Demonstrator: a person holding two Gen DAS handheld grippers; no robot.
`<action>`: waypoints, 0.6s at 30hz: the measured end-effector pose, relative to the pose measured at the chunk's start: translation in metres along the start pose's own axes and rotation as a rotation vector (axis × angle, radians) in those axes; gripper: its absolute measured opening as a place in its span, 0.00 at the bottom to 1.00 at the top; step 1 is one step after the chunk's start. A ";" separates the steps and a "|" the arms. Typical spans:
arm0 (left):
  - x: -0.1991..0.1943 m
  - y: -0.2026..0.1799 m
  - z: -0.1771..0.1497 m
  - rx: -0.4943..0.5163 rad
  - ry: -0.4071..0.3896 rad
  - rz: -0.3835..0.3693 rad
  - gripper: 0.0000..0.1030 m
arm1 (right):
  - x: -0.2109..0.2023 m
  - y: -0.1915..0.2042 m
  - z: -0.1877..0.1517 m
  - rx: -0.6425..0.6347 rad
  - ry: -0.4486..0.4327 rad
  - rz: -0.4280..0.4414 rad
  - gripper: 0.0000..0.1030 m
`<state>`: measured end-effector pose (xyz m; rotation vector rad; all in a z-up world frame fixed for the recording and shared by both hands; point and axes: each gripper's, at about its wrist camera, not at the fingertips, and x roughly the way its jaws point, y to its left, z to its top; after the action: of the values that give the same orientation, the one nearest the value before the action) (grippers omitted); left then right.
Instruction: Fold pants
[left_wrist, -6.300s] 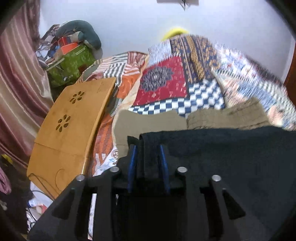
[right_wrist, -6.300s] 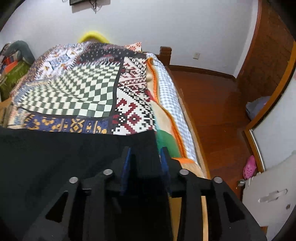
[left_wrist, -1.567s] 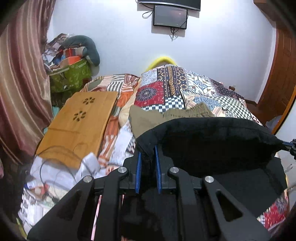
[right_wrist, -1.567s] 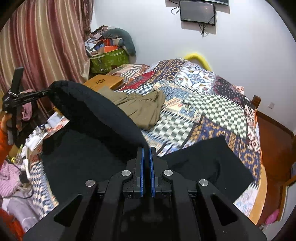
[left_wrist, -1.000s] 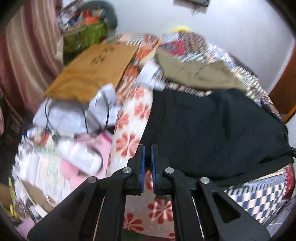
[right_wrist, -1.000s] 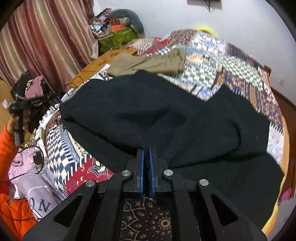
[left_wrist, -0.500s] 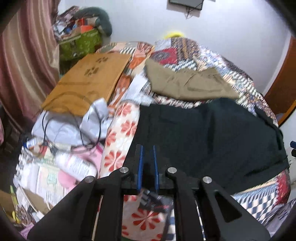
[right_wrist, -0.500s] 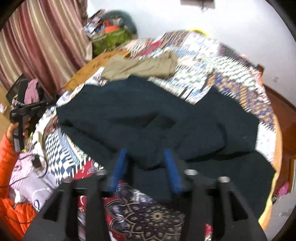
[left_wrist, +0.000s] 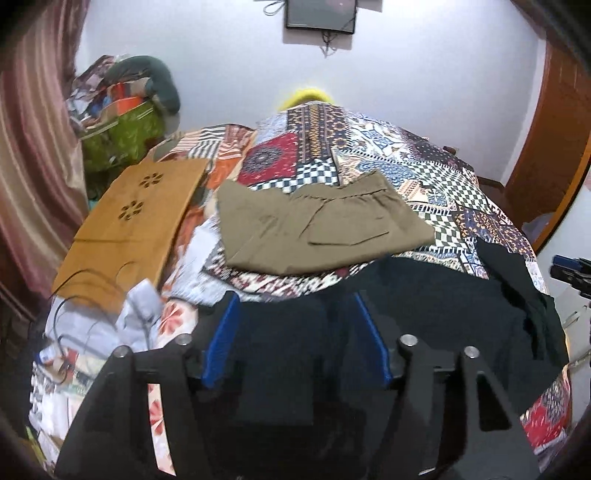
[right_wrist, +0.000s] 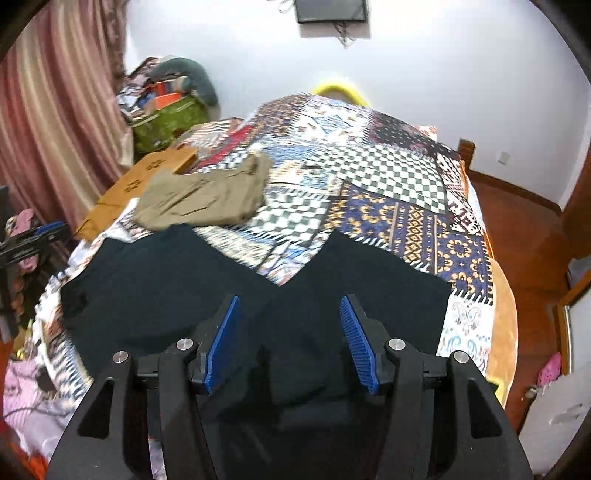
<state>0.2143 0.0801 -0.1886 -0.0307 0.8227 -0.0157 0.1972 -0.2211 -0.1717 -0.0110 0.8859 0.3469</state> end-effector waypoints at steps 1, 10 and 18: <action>0.006 -0.004 0.005 0.003 0.003 -0.003 0.65 | 0.008 -0.006 0.004 0.011 0.010 -0.003 0.51; 0.057 -0.021 0.028 -0.014 0.055 -0.045 0.70 | 0.087 -0.037 0.035 0.054 0.105 -0.013 0.51; 0.100 -0.027 0.019 -0.007 0.148 -0.046 0.70 | 0.145 -0.043 0.052 0.014 0.200 0.007 0.51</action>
<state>0.2963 0.0508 -0.2483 -0.0560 0.9700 -0.0588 0.3340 -0.2116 -0.2548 -0.0302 1.0862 0.3504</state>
